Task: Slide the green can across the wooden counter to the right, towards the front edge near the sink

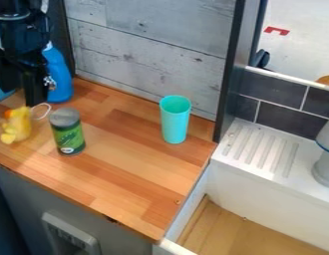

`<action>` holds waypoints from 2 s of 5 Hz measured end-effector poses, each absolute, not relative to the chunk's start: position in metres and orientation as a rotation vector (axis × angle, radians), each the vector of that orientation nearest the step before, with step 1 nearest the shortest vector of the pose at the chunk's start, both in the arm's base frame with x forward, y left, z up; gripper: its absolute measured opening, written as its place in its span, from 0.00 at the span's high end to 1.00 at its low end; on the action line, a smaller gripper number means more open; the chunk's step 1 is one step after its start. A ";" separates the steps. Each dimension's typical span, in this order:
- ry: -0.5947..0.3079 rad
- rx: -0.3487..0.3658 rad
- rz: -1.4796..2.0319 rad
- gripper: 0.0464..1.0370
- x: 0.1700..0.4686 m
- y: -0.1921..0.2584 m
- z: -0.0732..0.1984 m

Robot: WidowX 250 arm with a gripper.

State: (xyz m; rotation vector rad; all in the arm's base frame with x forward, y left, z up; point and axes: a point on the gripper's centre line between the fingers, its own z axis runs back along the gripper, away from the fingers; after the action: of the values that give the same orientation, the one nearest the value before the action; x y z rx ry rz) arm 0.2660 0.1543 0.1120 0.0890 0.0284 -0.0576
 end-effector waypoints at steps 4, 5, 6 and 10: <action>0.070 0.189 -0.026 0.04 0.283 0.189 0.098; 0.101 0.200 -0.041 0.04 0.286 0.195 0.086; 0.094 0.193 -0.054 0.04 0.292 0.196 0.082; 0.056 0.090 -0.201 0.04 0.323 0.158 0.047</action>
State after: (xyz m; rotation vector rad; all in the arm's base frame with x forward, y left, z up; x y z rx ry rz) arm 0.3232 0.1579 0.0466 0.0901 0.0556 -0.2007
